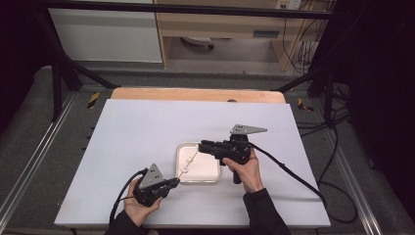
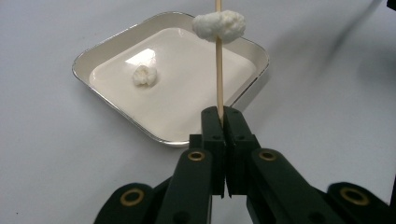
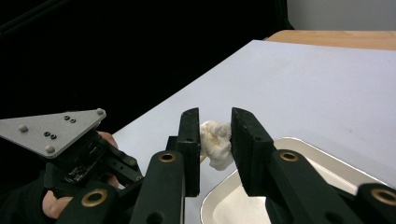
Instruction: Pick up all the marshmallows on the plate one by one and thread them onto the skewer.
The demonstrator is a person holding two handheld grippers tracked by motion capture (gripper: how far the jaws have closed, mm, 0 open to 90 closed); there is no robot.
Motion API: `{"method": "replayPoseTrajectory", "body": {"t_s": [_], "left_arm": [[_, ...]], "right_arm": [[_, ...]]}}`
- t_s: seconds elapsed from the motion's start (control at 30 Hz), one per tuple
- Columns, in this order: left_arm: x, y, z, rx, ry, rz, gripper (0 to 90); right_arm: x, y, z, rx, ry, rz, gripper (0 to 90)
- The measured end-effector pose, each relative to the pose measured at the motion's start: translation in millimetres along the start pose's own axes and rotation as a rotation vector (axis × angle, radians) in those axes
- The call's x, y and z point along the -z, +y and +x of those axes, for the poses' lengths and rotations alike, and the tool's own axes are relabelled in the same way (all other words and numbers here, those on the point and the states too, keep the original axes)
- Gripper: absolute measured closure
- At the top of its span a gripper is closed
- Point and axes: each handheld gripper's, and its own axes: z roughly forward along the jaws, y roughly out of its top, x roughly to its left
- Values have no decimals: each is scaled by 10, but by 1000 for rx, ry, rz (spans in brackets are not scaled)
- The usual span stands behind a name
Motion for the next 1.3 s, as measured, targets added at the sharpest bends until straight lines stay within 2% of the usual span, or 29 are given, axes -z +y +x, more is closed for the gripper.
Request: {"method": "replayPoseTrajectory", "body": {"t_s": [0.23,0.6,0.8,1.3], "left_arm": [[-5,-3,-4,-13,1,0,885],[-1,-25,2,30,-11,-28,886],[-3,-31,-9,30,-8,-32,886],[-17,-41,-22,36,-8,-26,887]], "right_arm": [[-25,-26,-2,-16,14,21,750],[-69,-88,35,-37,31,-4,780],[-90,-119,56,-47,46,-13,784],[-145,-219,102,-21,39,-14,794]]}}
